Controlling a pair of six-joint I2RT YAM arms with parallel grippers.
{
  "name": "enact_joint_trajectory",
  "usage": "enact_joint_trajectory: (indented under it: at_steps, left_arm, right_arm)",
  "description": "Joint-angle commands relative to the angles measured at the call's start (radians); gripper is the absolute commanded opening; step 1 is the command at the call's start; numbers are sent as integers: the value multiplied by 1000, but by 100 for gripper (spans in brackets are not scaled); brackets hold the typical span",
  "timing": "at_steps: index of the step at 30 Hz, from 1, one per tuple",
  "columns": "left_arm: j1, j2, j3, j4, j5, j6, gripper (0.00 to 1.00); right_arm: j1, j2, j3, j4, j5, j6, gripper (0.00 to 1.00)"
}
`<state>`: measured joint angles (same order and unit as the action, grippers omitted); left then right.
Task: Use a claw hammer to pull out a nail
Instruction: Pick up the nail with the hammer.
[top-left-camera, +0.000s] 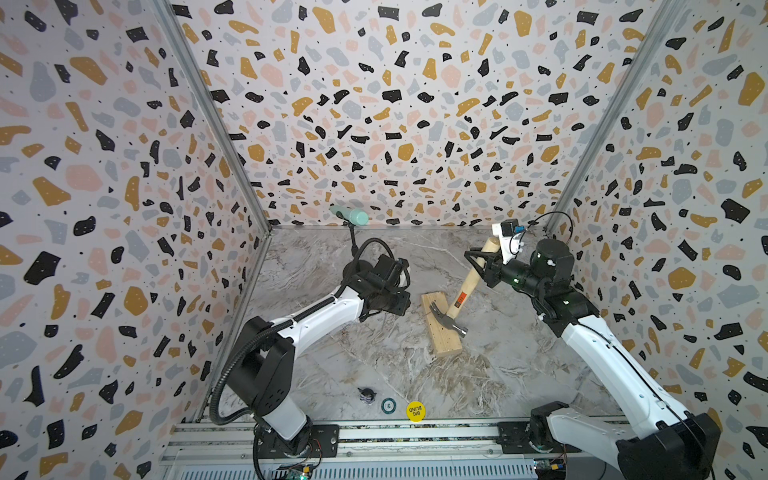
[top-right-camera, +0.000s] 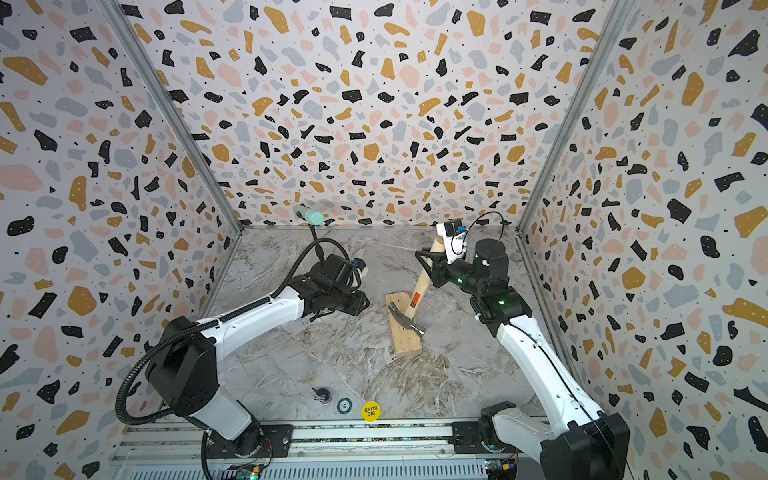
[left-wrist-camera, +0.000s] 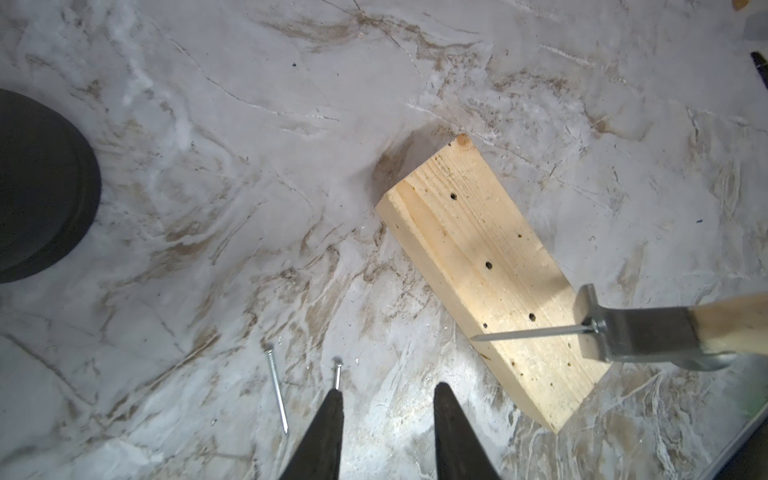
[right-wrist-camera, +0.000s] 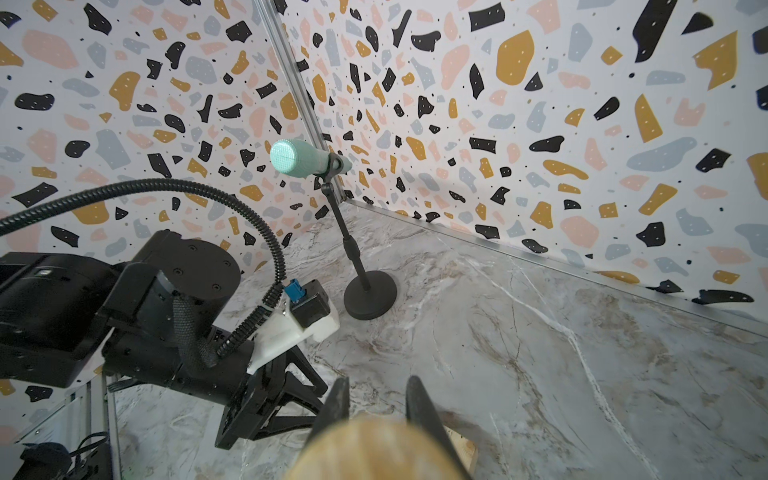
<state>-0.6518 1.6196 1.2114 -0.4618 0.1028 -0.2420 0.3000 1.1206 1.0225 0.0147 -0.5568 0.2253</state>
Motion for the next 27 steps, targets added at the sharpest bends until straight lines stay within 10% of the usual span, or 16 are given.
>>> enact_joint_trajectory:
  at_steps: [1, 27]
  left_arm:
    - [4, -29, 33, -84, -30, 83, 33]
    - [-8, -221, -174, 62, -77, 153, 33]
  right_arm:
    - [-9, -13, 92, 97, -59, 50, 0]
    - [-42, 253, 257, 77, -254, 191, 0]
